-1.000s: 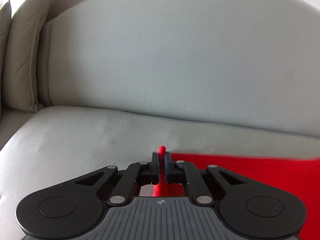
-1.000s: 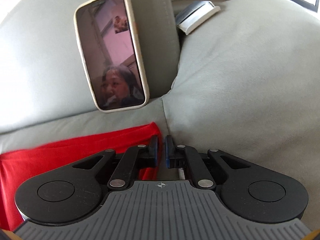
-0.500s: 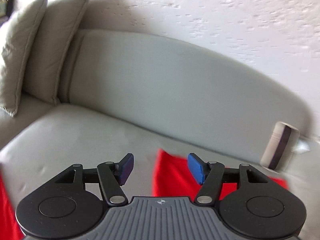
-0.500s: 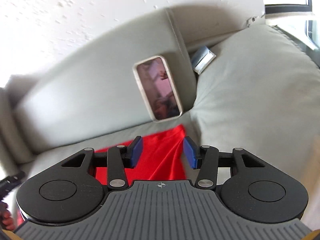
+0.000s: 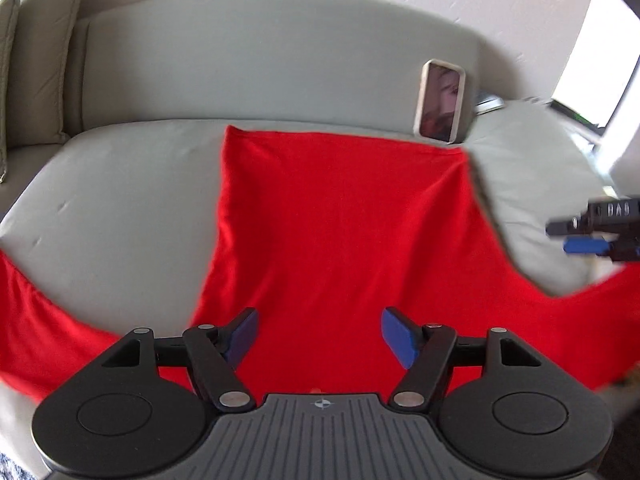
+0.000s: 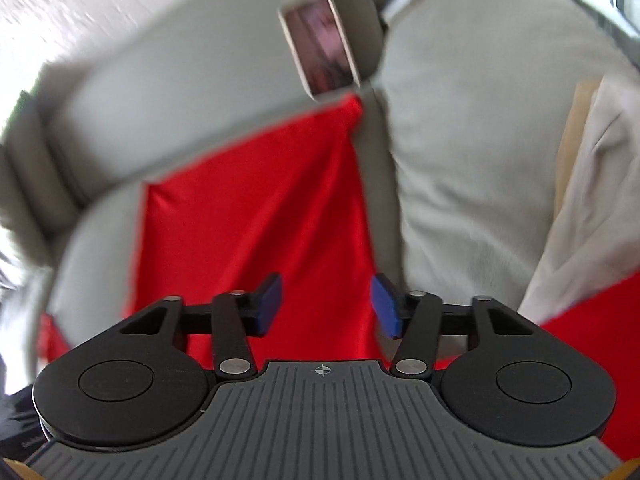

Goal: Fold clothes

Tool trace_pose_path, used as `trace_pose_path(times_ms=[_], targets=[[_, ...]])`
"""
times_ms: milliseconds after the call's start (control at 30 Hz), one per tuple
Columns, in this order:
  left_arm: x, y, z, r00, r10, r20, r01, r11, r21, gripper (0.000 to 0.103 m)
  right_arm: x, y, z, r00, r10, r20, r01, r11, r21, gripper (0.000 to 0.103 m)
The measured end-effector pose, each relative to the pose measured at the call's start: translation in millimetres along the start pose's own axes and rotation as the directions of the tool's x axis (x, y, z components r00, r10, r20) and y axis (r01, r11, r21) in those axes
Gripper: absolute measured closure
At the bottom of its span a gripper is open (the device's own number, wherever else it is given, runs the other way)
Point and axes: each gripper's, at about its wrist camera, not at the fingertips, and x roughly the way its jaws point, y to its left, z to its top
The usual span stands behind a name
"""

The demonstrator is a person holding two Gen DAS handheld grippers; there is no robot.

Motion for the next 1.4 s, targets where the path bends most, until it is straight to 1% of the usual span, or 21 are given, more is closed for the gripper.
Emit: trace_pose_path(times_ms=[67,167,233,300,333,400,533,633,700,767,800,833,967,1033,1067,1100,1133,1200,1233,1300,1400], targets=[[26.1,-9.4,2.3,1.0,0.022,-0.003,-0.022,1.0,-0.006,0.037,20.1,-5.9,0.2,1.0,-0.024,-0.005,0.024,1.0,0.009,0.053],[48.8,-17.5,0.4,1.0,0.028,-0.011,-0.027,0.999,0.041,0.037,41.4,-15.5,11.7,0.999,-0.029,0.018,0.028,0.998,0.053,0.053],[65.9,-18.4,3.5,0.998,0.054,-0.017,-0.053,0.996,0.066,0.037,58.2,-21.1,21.0,0.998,-0.044,0.036,0.041,0.996,0.076,0.053],[80.0,-20.7,7.9,0.997,0.074,-0.024,-0.072,0.994,0.078,0.037,76.2,-30.5,28.9,0.998,-0.062,0.032,0.058,0.99,0.131,0.058],[84.2,-22.8,10.9,0.997,0.067,-0.028,-0.065,0.995,0.074,0.037,85.3,-35.4,31.8,0.997,-0.064,0.032,0.059,0.985,0.162,0.064],[89.2,-24.8,14.0,0.999,0.043,-0.03,-0.041,0.997,0.069,0.036,102.1,-43.7,35.0,0.998,-0.052,0.04,0.042,0.977,0.21,0.07],[91.1,-26.5,12.6,0.999,0.037,-0.04,-0.033,0.996,0.078,0.036,114.6,-46.1,36.7,0.998,0.0,0.067,-0.014,0.976,0.218,0.07],[90.5,-24.6,13.7,0.999,0.016,-0.046,-0.014,0.999,0.044,0.036,115.5,-45.7,38.0,0.998,0.009,0.068,-0.023,0.978,0.209,0.071],[90.3,-24.2,13.2,0.999,0.012,-0.042,-0.011,0.999,0.031,0.036,117.9,-40.7,39.3,0.998,-0.009,0.06,-0.001,0.986,0.164,0.077],[90.8,-25.4,13.1,0.999,0.018,-0.04,-0.017,0.999,0.033,0.036,120.1,-35.9,39.3,0.998,-0.028,0.061,0.021,0.994,0.108,0.088],[91.2,-25.9,13.0,0.999,0.021,-0.04,-0.019,0.999,0.034,0.036,118.7,-34.0,38.3,0.997,-0.037,0.068,0.031,0.996,0.084,0.098],[91.4,-26.0,12.6,0.999,0.021,-0.042,-0.02,0.999,0.032,0.036,117.4,-32.0,37.3,0.996,-0.046,0.075,0.042,0.997,0.06,0.101],[90.3,-26.0,10.5,0.999,0.013,-0.048,-0.012,1.0,0.025,0.036,112.4,-27.7,33.2,0.979,-0.164,0.117,0.165,0.986,0.0,0.102],[91.0,-26.0,9.1,0.998,0.009,-0.054,-0.008,1.0,0.03,0.036,112.9,-28.6,32.6,0.975,-0.196,0.109,0.197,0.98,0.003,0.103],[92.1,-26.0,8.4,0.998,0.009,-0.058,-0.007,1.0,0.03,0.036,113.3,-27.9,32.3,0.967,-0.231,0.109,0.233,0.973,-0.004,0.103],[92.9,-25.9,7.6,0.998,0.01,-0.063,-0.008,0.999,0.031,0.036,114.0,-25.6,32.0,0.951,-0.288,0.114,0.293,0.956,-0.022,0.103],[93.7,-26.0,6.9,0.998,0.012,-0.067,-0.01,0.999,0.032,0.036,115.3,-25.9,32.2,0.945,-0.313,0.1,0.317,0.948,-0.029,0.103],[94.9,-25.5,5.9,0.997,0.02,-0.072,-0.017,0.999,0.031,0.036,112.1,-34.3,34.3,0.962,-0.264,0.064,0.264,0.964,0.022,0.101],[94.9,-25.2,5.5,0.997,0.022,-0.075,-0.02,0.999,0.028,0.036,107.9,-39.0,35.7,0.971,-0.231,0.066,0.227,0.972,0.06,0.095],[94.5,-24.6,4.7,0.997,0.026,-0.079,-0.024,0.999,0.021,0.036,96.6,-47.2,40.2,0.977,-0.171,0.124,0.155,0.979,0.131,0.087],[93.8,-25.5,3.7,0.997,0.015,-0.075,-0.013,1.0,0.021,0.036,87.5,-52.9,51.1,0.973,-0.104,0.206,0.07,0.984,0.164,0.087]])
